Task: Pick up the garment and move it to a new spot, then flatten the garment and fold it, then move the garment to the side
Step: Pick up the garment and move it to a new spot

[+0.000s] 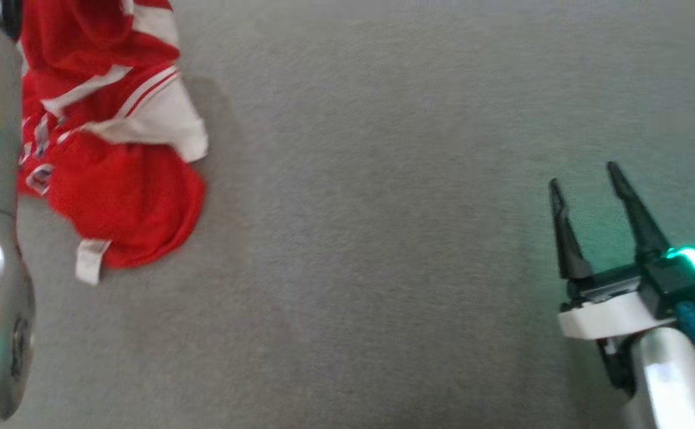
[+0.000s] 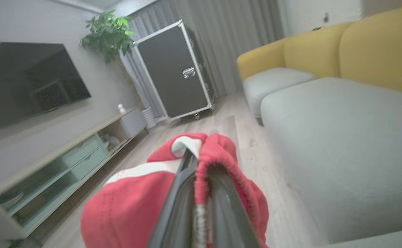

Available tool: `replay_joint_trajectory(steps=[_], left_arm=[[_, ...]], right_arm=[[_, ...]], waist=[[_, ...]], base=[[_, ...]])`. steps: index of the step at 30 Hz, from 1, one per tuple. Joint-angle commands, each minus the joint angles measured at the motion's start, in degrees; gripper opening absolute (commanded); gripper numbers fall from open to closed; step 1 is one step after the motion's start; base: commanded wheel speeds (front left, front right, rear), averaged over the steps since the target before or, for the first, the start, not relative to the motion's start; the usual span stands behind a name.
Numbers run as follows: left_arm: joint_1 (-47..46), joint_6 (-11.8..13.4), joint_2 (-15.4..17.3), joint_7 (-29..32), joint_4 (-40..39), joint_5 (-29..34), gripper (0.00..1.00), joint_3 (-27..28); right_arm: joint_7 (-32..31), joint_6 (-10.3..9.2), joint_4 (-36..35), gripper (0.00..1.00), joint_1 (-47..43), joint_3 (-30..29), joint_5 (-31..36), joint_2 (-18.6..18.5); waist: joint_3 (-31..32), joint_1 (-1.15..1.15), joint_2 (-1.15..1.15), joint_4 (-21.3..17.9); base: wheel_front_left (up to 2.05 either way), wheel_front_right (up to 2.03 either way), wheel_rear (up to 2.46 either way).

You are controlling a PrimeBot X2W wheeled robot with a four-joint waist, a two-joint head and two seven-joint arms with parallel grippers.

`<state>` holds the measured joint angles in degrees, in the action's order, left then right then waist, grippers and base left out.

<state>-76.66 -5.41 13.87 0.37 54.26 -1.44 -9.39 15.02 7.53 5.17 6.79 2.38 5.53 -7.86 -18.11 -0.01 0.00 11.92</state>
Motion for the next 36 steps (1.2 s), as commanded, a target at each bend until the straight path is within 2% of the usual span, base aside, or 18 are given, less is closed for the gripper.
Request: replay_joint_trajectory(steps=[1,7,15,20,26,28,29,30,31,36], left_arm=[[-3.4,-0.4,1.8,-0.1,-3.0,0.4,0.0,-0.2],[-4.9,-1.6,-0.7,2.1,-7.3,-0.1,0.0,-4.1],[-1.1,-2.0,-6.0,1.6,-12.5,-5.9,0.0,-7.1],[8.9,-2.0,-7.7,-0.6,-13.2,-9.0,0.0,-9.2],[26.6,-1.1,-8.0,-7.6,-6.3,-12.1,0.0,-8.5],[29.0,-0.6,-8.1,-9.4,-4.5,-12.4,0.0,-8.3],[31.2,-0.1,-8.1,-11.1,-2.8,-12.9,0.25,-7.9],[33.0,0.2,-8.2,-12.4,-1.2,-13.1,0.96,-7.8],[34.5,0.5,-8.3,-13.3,0.2,-13.4,1.0,-7.5],[40.9,0.7,-9.8,-15.3,1.5,-15.0,1.0,-7.0]], right_arm=[[0.0,-0.04,-1.3,1.0,0.9,1.7,-0.4,0.5],[0.0,-0.04,-1.3,1.0,0.7,4.4,-0.4,3.0],[0.0,-0.04,-1.6,1.0,-0.7,5.3,-1.4,4.7],[0.0,-0.04,-2.2,1.0,-1.2,5.7,-1.9,4.9],[0.0,-0.04,-2.2,1.0,-0.7,6.2,-2.7,5.0],[0.0,-0.04,-2.1,1.0,-0.6,6.1,-2.8,5.0],[0.0,-0.04,-2.0,1.0,-0.5,6.1,-2.8,5.0],[0.0,-0.04,-1.9,1.0,-0.6,6.0,-2.8,5.0],[0.0,-0.04,-1.8,1.0,-0.7,5.8,-2.7,5.0],[0.0,-0.04,-1.1,1.0,-2.8,3.9,-2.5,5.0]], waist=[[5.3,0.01,0.0,-6.1],[9.9,0.01,0.0,-15.2],[11.9,0.01,0.0,-24.8],[10.5,0.01,0.0,-27.9],[7.9,0.01,0.0,-29.6],[7.6,0.01,0.0,-29.6],[7.4,0.01,0.0,-29.5],[7.2,0.01,0.0,-29.3],[7.1,0.01,0.0,-28.9],[9.3,0.01,0.0,-25.4]], base=[[0.0,0.0,0.0],[0.0,0.0,0.0],[0.0,0.0,0.0],[0.0,0.0,0.0],[0.0,0.0,0.0],[0.0,0.0,0.0],[0.0,0.0,0.0],[0.0,0.0,0.0],[0.0,0.0,0.0],[0.0,0.0,0.0]])
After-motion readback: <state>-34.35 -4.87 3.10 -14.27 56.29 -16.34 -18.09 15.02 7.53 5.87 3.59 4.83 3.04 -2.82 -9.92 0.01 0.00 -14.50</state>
